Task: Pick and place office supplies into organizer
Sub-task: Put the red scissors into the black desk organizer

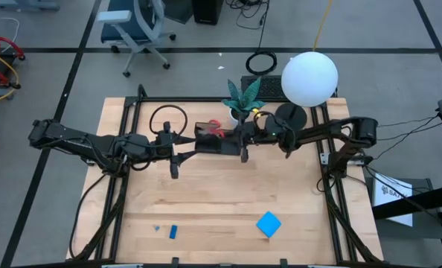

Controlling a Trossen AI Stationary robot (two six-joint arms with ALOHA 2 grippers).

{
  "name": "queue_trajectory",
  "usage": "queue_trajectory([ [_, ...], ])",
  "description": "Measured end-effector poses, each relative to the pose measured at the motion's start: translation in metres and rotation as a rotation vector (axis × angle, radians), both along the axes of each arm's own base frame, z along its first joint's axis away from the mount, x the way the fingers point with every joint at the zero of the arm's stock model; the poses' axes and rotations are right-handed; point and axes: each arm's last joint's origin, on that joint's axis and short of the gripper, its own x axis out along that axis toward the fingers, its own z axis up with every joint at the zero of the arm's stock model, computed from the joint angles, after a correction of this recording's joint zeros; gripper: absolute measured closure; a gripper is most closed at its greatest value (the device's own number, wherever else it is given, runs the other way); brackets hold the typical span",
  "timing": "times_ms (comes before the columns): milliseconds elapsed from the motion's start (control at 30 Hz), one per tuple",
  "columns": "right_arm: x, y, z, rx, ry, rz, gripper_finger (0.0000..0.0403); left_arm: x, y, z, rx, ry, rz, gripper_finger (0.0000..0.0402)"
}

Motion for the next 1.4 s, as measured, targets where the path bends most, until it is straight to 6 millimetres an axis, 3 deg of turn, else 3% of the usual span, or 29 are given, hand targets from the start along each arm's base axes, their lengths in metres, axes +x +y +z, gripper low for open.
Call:
queue_trajectory([
  [300, 0.015, -0.004, -0.010, 0.013, 0.069, 0.024, 0.0374, 0.000, 0.000, 0.000, 0.001, 0.003, 0.000, 0.0206],
  [1400, 0.014, -0.009, -0.007, -0.127, 0.008, 0.046, 0.0374, 0.000, 0.000, 0.000, 0.002, 0.005, 0.000, 0.0206],
])
